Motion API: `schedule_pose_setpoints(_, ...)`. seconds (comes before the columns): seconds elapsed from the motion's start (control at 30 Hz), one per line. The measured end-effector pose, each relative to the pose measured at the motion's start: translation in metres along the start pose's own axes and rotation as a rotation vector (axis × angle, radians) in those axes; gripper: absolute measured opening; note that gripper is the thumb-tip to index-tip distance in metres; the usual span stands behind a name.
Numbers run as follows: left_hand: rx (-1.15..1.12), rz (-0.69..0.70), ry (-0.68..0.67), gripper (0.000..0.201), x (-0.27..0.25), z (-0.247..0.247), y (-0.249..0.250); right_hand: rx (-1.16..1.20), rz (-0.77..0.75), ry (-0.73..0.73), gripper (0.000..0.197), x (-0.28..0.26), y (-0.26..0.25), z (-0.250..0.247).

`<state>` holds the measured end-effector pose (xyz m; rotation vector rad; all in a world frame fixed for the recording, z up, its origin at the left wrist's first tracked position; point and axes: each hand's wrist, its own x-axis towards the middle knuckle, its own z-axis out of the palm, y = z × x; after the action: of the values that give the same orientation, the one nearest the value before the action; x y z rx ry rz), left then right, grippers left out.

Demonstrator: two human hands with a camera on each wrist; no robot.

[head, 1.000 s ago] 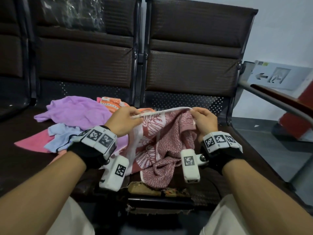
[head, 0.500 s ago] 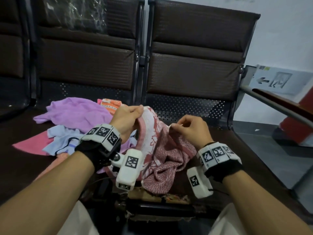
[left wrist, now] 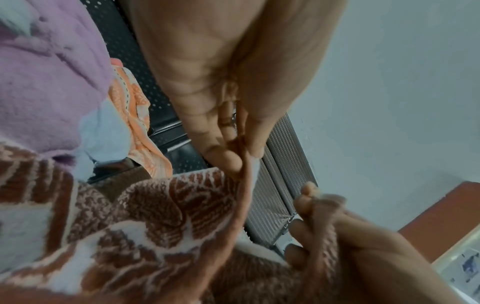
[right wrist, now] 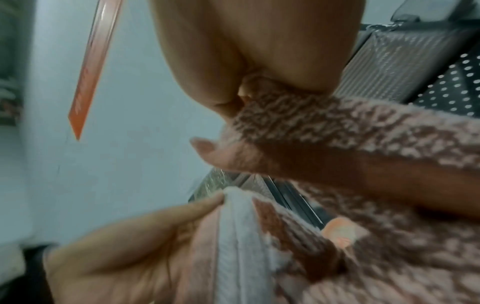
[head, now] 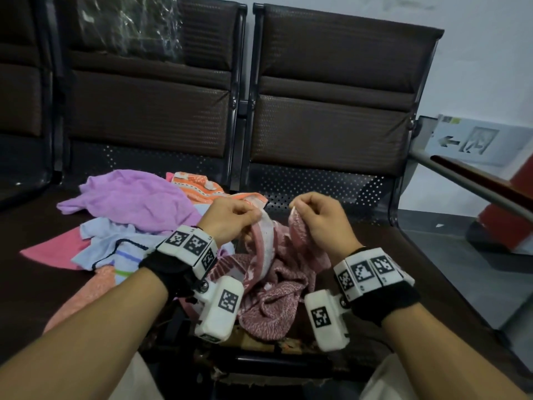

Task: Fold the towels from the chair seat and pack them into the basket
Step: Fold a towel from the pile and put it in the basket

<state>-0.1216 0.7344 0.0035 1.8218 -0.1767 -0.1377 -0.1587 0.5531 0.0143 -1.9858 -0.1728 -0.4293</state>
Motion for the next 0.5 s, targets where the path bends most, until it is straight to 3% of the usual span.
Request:
schedule_pose_setpoints(0.2, -0.179, -0.062, -0.096, 0.008, -0.011, 0.015, 0.006, 0.193, 0.139, 0.023, 0.009, -0.002, 0.000, 0.005)
schedule_pose_setpoints(0.5, -0.352, -0.121, -0.200, 0.018, -0.019, 0.023, 0.008, 0.114, 0.236, 0.107, 0.009, -0.002, 0.006, 0.006)
